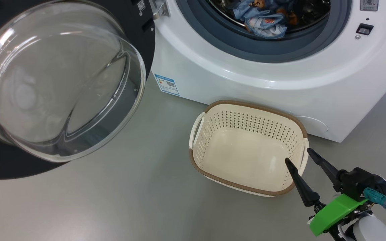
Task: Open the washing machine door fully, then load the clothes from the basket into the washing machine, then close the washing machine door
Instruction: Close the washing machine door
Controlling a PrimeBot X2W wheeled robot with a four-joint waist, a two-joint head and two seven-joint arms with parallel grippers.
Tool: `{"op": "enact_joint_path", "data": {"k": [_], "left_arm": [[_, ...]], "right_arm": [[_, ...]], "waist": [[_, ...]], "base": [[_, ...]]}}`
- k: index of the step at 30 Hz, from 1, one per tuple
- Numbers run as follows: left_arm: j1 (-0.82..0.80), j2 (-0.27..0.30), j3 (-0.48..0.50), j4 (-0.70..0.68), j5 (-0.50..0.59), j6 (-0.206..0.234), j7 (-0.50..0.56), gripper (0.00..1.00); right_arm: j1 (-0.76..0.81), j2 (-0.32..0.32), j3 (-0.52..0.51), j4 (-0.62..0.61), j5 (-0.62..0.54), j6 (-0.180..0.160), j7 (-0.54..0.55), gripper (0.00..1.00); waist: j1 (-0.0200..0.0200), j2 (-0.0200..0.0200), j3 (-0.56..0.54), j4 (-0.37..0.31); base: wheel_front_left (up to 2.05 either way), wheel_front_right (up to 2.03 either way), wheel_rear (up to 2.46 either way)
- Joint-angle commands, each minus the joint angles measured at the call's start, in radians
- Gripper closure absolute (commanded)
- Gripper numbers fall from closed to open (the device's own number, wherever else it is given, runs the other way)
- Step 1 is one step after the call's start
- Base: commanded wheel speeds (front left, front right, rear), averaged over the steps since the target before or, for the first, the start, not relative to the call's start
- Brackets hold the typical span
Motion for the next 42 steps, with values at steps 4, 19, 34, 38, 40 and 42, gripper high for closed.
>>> {"op": "enact_joint_path", "data": {"k": [4, 19, 34, 38, 40, 42], "left_arm": [[0.007, 0.063, -0.001, -0.042, -0.014, -0.003, 0.047, 1.0], [0.145, 0.059, -0.038, -0.24, -0.115, -0.003, 0.221, 1.0], [0.255, 0.068, -0.07, -0.496, -0.217, -0.003, 0.353, 1.0], [0.284, 0.064, -0.078, -0.573, -0.243, -0.003, 0.388, 1.0], [0.298, 0.061, -0.082, -0.609, -0.256, -0.003, 0.406, 1.0], [0.309, 0.057, -0.085, -0.643, -0.267, -0.003, 0.421, 1.0]], "right_arm": [[-0.022, 0.002, 0.02, -0.018, -0.01, 0.002, -0.012, 0.0], [0.027, 0.012, -0.02, -0.026, -0.006, 0.002, -0.012, 0.0], [0.076, 0.029, -0.053, -0.035, -0.008, 0.002, -0.012, 0.0], [0.083, 0.028, -0.063, -0.037, -0.01, 0.002, -0.012, 0.0], [0.087, 0.028, -0.067, -0.038, -0.01, 0.002, -0.012, 0.0], [0.09, 0.028, -0.072, -0.039, -0.011, 0.002, -0.012, 0.0]], "waist": [[0.0, 0.0, -0.014, 0.003], [0.0, 0.0, -0.086, 0.017], [0.0, 0.0, -0.142, 0.015], [0.0, 0.0, -0.15, 0.012], [0.0, 0.0, -0.154, 0.009], [0.0, 0.0, -0.158, 0.006]], "base": [[0.0, 0.0, 0.0], [0.0, 0.0, 0.0], [0.0, 0.0, 0.0], [0.0, 0.0, 0.0], [0.0, 0.0, 0.0], [0.0, 0.0, 0.0]]}}
